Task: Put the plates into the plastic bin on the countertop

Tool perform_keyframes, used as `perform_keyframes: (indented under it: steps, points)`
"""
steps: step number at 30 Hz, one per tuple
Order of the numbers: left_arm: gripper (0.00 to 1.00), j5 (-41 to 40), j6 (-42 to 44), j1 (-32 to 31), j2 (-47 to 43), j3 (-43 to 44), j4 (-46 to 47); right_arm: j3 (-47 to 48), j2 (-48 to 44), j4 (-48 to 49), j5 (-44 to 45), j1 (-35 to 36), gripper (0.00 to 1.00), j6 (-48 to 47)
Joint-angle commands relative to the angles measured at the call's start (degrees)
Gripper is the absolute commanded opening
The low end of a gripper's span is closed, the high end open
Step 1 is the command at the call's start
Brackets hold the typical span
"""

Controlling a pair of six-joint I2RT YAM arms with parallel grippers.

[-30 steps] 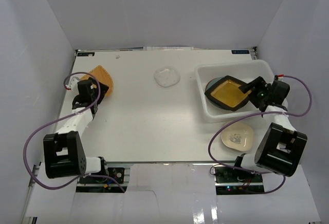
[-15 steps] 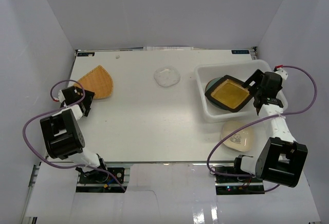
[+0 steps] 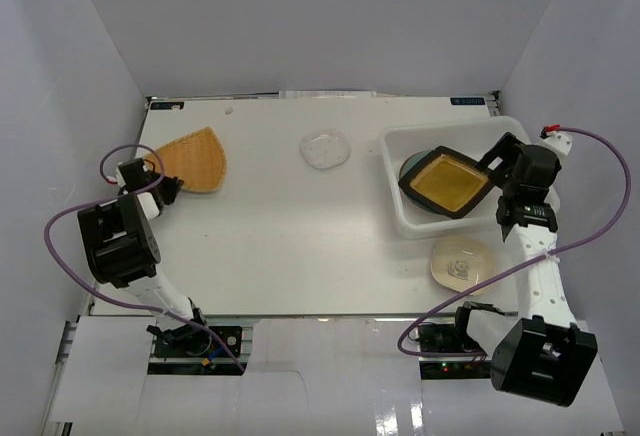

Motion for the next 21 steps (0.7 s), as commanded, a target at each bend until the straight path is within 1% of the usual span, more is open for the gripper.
perform_keyframes:
  steps: [1, 2, 3, 4, 5, 6, 7, 8, 9, 10, 11, 12, 13, 14, 15, 16, 17, 18, 20, 21]
  points:
    - [0.00, 4.69, -1.41, 0.02, -6.40, -2.71, 4.31, 2.28, -3.62, 0.04, -1.29, 0.44, 0.90, -3.02]
    - [0.00, 5.74, -2.56, 0.11, -8.25, -5.16, 5.20, 2.10, -5.46, 1.18, -8.88, 0.70, 0.90, -2.76]
    - [0.00, 7.67, -3.61, 0.02, -10.27, -6.40, 6.25, 2.01, -5.91, 2.85, -13.83, 1.05, 0.90, -2.15]
    - [0.00, 8.56, -5.45, 0.02, -14.64, -7.54, 7.57, 2.19, -6.17, 3.30, -18.15, 1.40, 0.90, -0.05]
    - [0.00, 9.52, -6.25, -0.07, -17.04, -9.82, 8.02, 2.45, -5.92, 3.91, -26.63, 3.14, 0.90, 0.93]
    - [0.00, 10.32, -6.87, -0.16, -19.41, -10.97, 8.54, 2.63, -5.57, 5.92, -30.02, 4.73, 0.90, 1.89]
    - [0.00, 11.46, -7.48, -1.03, -24.48, -12.03, 9.07, 3.15, -4.60, 6.29, -32.32, 6.57, 0.90, 3.03]
    - [0.00, 12.08, -7.58, -1.64, -26.88, -12.91, 9.08, 3.76, -4.07, 6.29, -34.34, 11.55, 0.90, 3.05]
    - [0.00, 13.04, -8.10, -2.43, -29.08, -14.83, 9.16, 4.38, -3.55, 6.47, -34.88, 14.91, 0.90, 2.61]
    - [0.00, 15.66, -8.80, -4.18, -31.19, -15.81, 9.77, 5.26, -2.41, 7.34, -35.32, 17.11, 0.90, 2.26]
    - [0.00, 17.16, -9.85, -5.33, -34.87, -16.69, 10.04, 5.79, -1.62, 7.87, -36.46, 21.05, 0.90, 2.52]
    - [0.00, 17.79, -9.78, -6.73, -36.64, -18.00, 9.87, 6.23, -0.82, 8.40, -37.08, 22.74, 0.90, 2.87]
    - [0.00, 17.88, -9.51, -10.32, -38.40, -18.45, 9.17, 6.49, 0.75, 10.14, -37.61, 24.15, 0.90, 3.48]
    - [0.00, 17.62, -8.64, -12.35, -41.46, -18.80, 8.55, 6.84, 1.64, 11.03, -37.87, 27.13, 0.90, 4.70]
    - [0.00, 17.45, -8.20, -16.11, -42.71, -19.07, 7.85, 7.19, 2.51, 11.47, -37.53, 28.81, 0.90, 5.06]
    - [0.00, 17.27, -8.11, -17.89, -44.64, -19.33, 7.32, 7.72, 4.26, 12.52, -36.92, 31.61, 0.90, 4.81]
    - [0.00, 17.18, -8.28, -19.82, -45.35, -19.59, 7.23, 7.99, 5.33, 13.05, -36.56, 32.68, 0.90, 4.80]
    - [0.00, 17.01, -8.37, -24.11, -45.88, -19.68, 7.32, 8.34, 6.29, 13.32, -36.38, 33.74, 0.90, 4.89]
    - [0.00, 16.31, -8.54, -27.56, -46.41, -19.69, 7.14, 8.95, 9.28, 14.63, -37.60, 35.76, 0.90, 5.59]
    - [0.00, 15.87, -8.37, -30.80, -46.50, -19.42, 6.88, 8.78, 9.90, 15.86, -38.22, 36.29, 0.90, 6.12]
